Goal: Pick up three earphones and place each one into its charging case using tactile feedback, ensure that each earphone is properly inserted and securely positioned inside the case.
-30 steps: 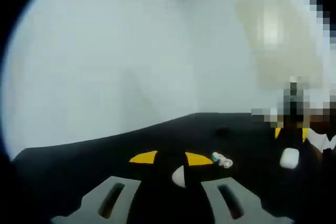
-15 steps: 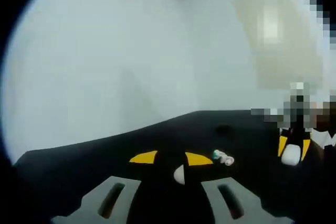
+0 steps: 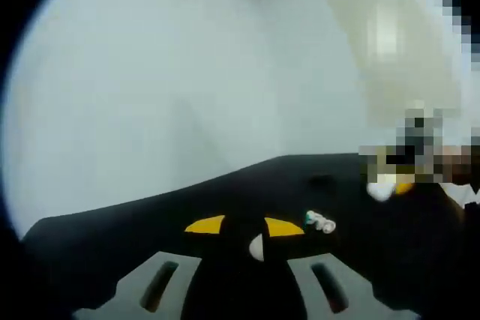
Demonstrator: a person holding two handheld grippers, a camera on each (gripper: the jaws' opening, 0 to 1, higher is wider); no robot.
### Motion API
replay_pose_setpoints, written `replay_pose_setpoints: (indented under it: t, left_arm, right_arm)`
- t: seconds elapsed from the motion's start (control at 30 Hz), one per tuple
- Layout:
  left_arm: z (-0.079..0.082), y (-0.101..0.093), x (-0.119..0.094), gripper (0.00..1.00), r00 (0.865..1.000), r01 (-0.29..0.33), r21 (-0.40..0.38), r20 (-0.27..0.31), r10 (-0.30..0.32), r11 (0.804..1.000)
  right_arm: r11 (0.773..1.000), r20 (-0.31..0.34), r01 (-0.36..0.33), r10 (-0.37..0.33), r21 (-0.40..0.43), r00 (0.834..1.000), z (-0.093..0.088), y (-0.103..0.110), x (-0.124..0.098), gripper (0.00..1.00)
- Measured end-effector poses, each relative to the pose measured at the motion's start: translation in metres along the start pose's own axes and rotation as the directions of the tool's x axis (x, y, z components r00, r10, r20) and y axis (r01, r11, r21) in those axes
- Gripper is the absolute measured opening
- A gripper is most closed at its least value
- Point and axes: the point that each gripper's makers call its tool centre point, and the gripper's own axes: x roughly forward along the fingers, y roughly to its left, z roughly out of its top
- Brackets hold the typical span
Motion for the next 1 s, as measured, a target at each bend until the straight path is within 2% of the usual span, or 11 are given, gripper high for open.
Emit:
replay_pose_setpoints:
  t: [0.03, 0.07, 0.17, 0.27, 0.47, 0.57, 0.7, 0.73, 0.77, 0.9, 1.0]
  left_arm:
    - [0.0, 0.0, 0.0, 0.16, 1.0, 0.0, 0.001, -0.001, 0.0, 1.0]
    - [-0.001, 0.001, 0.0, 0.16, 1.0, 0.0, 0.001, -0.003, 0.0, 1.0]
    - [-0.001, 0.001, 0.0, 0.16, 1.0, -0.001, 0.003, -0.002, 0.001, 1.0]
    - [-0.001, 0.002, 0.0, 0.16, 1.0, -0.003, 0.003, -0.002, 0.003, 1.0]
    - [-0.001, 0.004, 0.0, 0.16, 1.0, -0.005, 0.003, -0.003, 0.005, 1.0]
    - [-0.002, 0.004, 0.0, 0.16, 1.0, -0.005, 0.006, -0.006, 0.005, 1.0]
    - [-0.003, 0.003, 0.0, 0.16, 1.0, -0.004, 0.008, -0.009, 0.004, 1.0]
    - [-0.003, 0.003, 0.0, 0.16, 1.0, -0.004, 0.008, -0.01, 0.004, 1.0]
    - [-0.003, 0.003, 0.0, 0.16, 1.0, -0.004, 0.008, -0.01, 0.004, 1.0]
    - [-0.003, 0.002, 0.0, 0.16, 1.0, -0.002, 0.007, -0.011, 0.002, 1.0]
    - [-0.004, 0.003, 0.0, 0.16, 1.0, -0.004, 0.004, -0.013, 0.004, 1.0]
  right_arm:
    - [0.998, -0.035, 0.066, -0.066, 0.014, 0.997, -0.009, -0.02, -0.001, 0.33]
    - [0.995, -0.058, 0.097, -0.095, 0.033, 0.994, -0.015, -0.032, -0.001, 0.33]
    - [0.982, -0.094, 0.165, -0.156, 0.096, 0.983, -0.03, -0.06, -0.001, 0.33]
    - [0.969, -0.137, 0.2, -0.181, 0.142, 0.974, -0.046, -0.077, -0.002, 0.33]
    - [0.954, -0.15, 0.226, -0.199, 0.194, 0.968, -0.06, -0.099, -0.003, 0.34]
    - [0.945, -0.193, 0.253, -0.213, 0.21, 0.958, -0.07, -0.105, -0.006, 0.34]
    - [0.934, -0.268, 0.247, -0.177, 0.257, 0.947, -0.095, -0.101, -0.006, 0.34]
    - [0.91, -0.222, 0.254, -0.187, 0.329, 0.957, -0.092, -0.103, -0.005, 0.34]
    - [0.9, -0.205, 0.256, -0.192, 0.353, 0.96, -0.09, -0.105, -0.005, 0.34]
    - [0.911, -0.221, 0.254, -0.188, 0.325, 0.957, -0.088, -0.103, -0.007, 0.35]
    - [0.899, -0.111, 0.286, -0.263, 0.332, 0.958, -0.059, -0.109, -0.016, 0.35]
